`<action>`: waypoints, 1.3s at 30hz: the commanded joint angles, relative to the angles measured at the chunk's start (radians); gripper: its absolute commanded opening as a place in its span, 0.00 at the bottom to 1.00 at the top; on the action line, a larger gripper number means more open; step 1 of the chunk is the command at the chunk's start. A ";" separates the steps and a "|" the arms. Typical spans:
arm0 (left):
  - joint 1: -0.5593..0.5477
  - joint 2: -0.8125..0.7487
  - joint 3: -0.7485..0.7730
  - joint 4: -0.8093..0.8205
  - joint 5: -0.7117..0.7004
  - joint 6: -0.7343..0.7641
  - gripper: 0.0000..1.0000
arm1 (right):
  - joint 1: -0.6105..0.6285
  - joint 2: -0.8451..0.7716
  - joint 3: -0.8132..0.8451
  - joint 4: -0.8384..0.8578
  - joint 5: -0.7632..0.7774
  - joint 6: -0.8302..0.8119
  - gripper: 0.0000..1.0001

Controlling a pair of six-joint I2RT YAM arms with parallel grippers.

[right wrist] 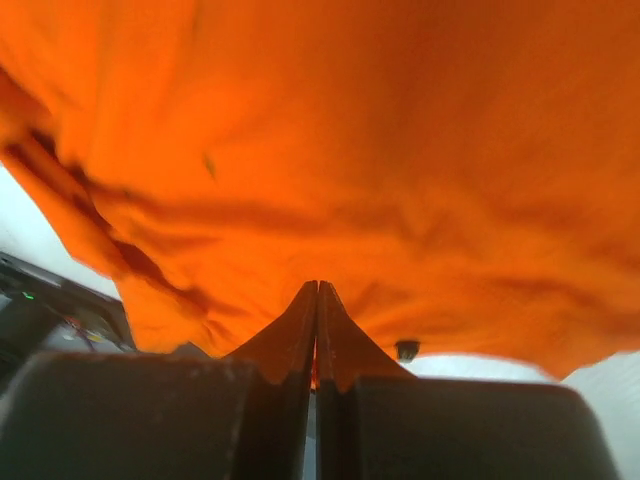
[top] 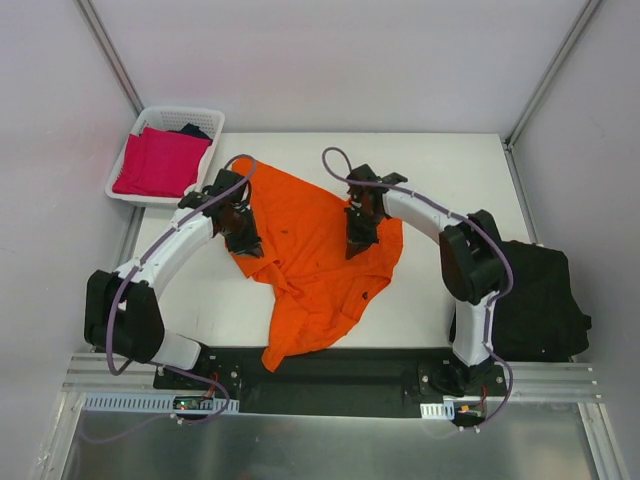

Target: Fold and stack the t-shirts

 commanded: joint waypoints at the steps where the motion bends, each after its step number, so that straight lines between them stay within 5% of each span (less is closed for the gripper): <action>1: -0.020 -0.057 -0.011 -0.059 -0.054 -0.029 0.15 | -0.136 0.065 0.139 0.052 -0.115 -0.003 0.01; 7: -0.078 -0.001 0.033 -0.087 -0.066 -0.070 0.17 | -0.257 0.102 0.218 0.058 -0.136 -0.010 0.01; 23: -0.220 0.325 0.435 -0.213 -0.112 -0.027 0.18 | -0.410 0.243 0.284 0.099 -0.182 -0.062 0.01; 33: -0.233 0.349 0.452 -0.268 -0.175 -0.047 0.17 | -0.391 0.199 0.391 0.041 0.272 -0.110 0.01; 39: -0.233 0.409 0.523 -0.266 -0.183 -0.032 0.17 | -0.361 0.205 0.412 0.001 0.382 -0.104 0.01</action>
